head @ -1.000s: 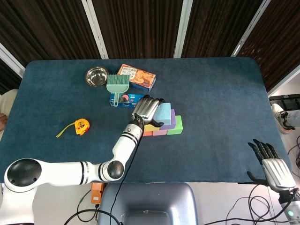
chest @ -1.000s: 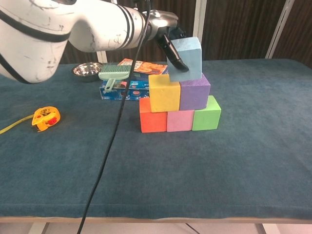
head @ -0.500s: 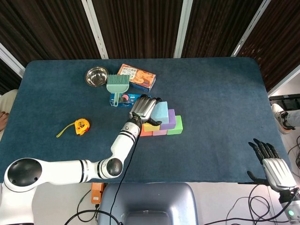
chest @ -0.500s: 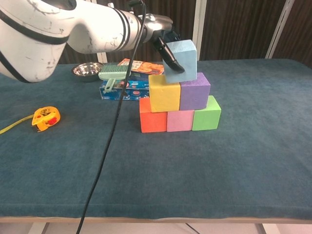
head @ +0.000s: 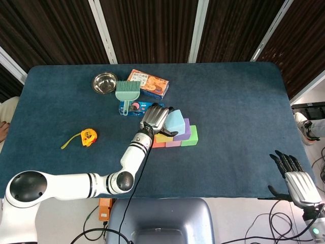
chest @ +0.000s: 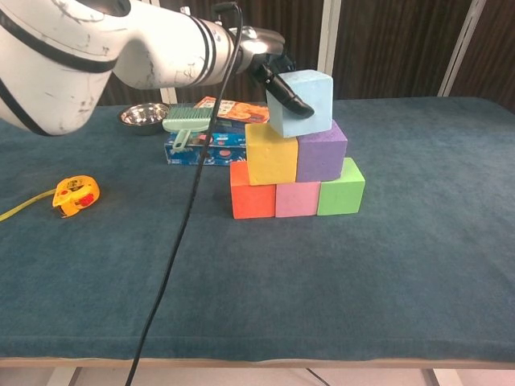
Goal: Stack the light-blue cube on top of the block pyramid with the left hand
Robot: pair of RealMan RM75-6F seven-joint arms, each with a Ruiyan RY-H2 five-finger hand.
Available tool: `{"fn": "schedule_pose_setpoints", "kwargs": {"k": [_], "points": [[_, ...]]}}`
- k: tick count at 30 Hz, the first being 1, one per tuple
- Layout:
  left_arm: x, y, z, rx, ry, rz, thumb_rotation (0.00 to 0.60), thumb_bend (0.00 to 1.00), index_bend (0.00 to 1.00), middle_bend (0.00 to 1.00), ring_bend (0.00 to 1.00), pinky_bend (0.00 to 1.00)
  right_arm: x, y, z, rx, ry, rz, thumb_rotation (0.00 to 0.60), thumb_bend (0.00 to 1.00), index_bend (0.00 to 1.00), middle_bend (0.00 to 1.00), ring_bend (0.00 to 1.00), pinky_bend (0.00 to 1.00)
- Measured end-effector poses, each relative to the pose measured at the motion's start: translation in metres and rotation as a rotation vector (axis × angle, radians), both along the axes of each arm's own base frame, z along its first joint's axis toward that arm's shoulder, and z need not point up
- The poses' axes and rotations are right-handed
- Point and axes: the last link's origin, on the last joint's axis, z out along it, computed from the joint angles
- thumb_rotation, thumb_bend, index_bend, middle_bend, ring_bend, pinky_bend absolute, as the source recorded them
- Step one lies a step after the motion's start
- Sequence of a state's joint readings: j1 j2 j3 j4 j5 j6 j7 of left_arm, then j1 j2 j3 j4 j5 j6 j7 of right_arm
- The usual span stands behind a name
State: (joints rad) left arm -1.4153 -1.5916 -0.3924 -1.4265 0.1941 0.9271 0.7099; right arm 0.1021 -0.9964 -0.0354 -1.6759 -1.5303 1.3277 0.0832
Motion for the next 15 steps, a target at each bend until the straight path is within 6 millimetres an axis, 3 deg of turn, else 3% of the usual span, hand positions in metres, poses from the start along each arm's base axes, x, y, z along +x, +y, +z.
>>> {"fn": "schedule_pose_setpoints", "kwargs": {"k": [5,11,15], "points": [[-0.0012,0.0000,-0.0009,-0.006,0.008,-0.002,0.406,0.16,0.55,0.48,0.33,0.19,0.0002,0.0006,0.0000,0.001,-0.001,-0.001,0.600,0.21,0.00,0.00,0.00,0.00],[-0.0008,0.0009,0.0000,-0.010,0.007,-0.015,0.480,0.17,0.55,0.48,0.33,0.19,0.0000,0.0002,0.0004,-0.001,-0.001,-0.002,0.600,0.21,0.00,0.00,0.00,0.00],[0.0000,0.0014,0.0013,-0.012,0.004,-0.035,0.489,0.17,0.55,0.48,0.32,0.18,0.0000,0.0001,0.0003,-0.001,0.000,-0.003,0.600,0.21,0.00,0.00,0.00,0.00]]}}
